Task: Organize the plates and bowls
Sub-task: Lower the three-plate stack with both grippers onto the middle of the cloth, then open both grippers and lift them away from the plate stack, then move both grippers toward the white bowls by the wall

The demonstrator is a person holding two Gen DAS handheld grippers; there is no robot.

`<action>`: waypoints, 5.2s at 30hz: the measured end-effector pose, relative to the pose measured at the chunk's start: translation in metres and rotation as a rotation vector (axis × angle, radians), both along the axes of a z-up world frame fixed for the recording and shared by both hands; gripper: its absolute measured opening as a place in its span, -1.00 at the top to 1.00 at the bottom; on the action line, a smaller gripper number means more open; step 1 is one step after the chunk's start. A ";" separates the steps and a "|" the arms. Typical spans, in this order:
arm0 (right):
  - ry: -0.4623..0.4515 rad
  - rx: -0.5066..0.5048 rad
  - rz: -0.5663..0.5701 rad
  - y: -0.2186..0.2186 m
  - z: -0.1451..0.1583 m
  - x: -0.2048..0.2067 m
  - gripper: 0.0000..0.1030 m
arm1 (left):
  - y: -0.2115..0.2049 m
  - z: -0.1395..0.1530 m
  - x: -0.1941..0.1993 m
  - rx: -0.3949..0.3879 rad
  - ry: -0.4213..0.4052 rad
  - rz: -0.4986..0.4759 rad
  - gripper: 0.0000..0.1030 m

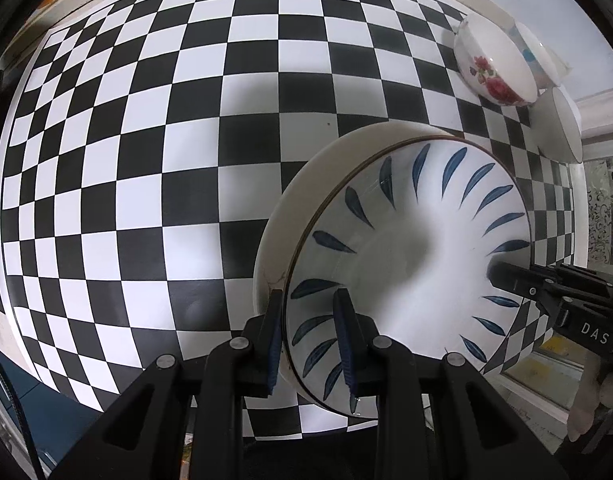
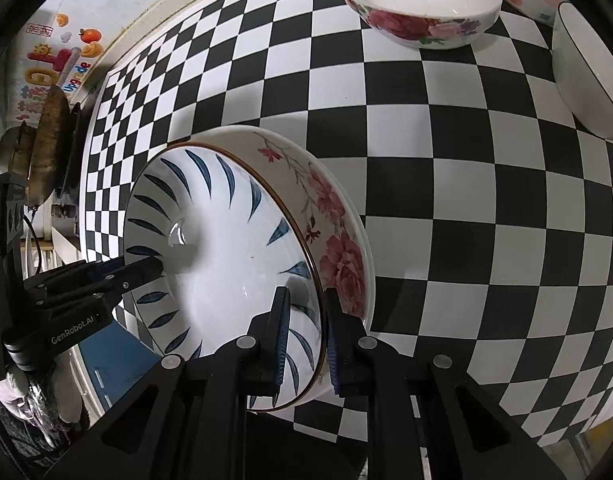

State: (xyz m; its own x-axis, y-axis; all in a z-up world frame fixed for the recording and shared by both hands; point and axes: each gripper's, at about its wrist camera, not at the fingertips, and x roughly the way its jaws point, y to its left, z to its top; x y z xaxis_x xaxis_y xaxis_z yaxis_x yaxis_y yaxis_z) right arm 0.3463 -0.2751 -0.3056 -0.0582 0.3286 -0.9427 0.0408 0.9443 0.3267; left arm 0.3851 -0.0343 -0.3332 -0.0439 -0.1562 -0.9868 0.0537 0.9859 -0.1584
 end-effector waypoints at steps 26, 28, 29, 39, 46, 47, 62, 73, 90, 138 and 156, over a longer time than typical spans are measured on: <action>-0.024 -0.096 -0.024 0.008 -0.003 -0.003 0.59 | -0.008 -0.012 -0.011 0.006 -0.005 0.045 0.58; -0.021 -0.103 -0.031 0.009 -0.003 -0.006 0.59 | -0.006 -0.009 -0.015 0.007 -0.014 0.053 0.58; -0.028 -0.110 -0.030 0.010 -0.001 -0.007 0.59 | -0.006 -0.006 -0.016 0.009 -0.020 0.054 0.58; -0.194 -0.205 -0.033 0.023 0.060 -0.037 0.30 | -0.010 0.053 -0.045 0.045 -0.170 0.016 0.57; -0.310 -0.224 -0.043 0.044 0.117 -0.090 0.11 | -0.012 0.111 -0.085 0.056 -0.298 -0.017 0.57; -0.326 -0.224 -0.046 0.046 0.126 -0.099 0.08 | -0.012 0.117 -0.089 0.056 -0.308 -0.021 0.57; -0.511 -0.238 -0.137 0.059 0.225 -0.201 -0.61 | -0.007 0.191 -0.160 0.040 -0.470 -0.023 -0.30; -0.597 -0.280 -0.137 0.068 0.269 -0.242 -0.67 | -0.002 0.226 -0.201 0.024 -0.576 0.009 -0.70; -0.632 -0.247 -0.148 0.069 0.282 -0.263 -0.71 | -0.006 0.237 -0.220 0.048 -0.620 0.014 -0.71; -0.116 -0.140 -0.019 -0.130 0.033 0.183 0.82 | -0.169 0.034 0.159 -0.021 -0.066 -0.015 0.67; -0.030 -0.109 -0.144 -0.175 0.056 -0.025 0.81 | -0.237 0.037 0.030 -0.096 0.027 -0.211 0.67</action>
State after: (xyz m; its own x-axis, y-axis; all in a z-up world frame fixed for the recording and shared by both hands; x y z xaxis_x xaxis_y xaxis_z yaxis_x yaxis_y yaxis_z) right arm 0.3210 -0.4497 -0.2496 0.0103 0.2273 -0.9738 0.1699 0.9593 0.2257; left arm 0.4150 -0.2710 -0.2966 -0.1119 -0.2334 -0.9659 0.2518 0.9336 -0.2547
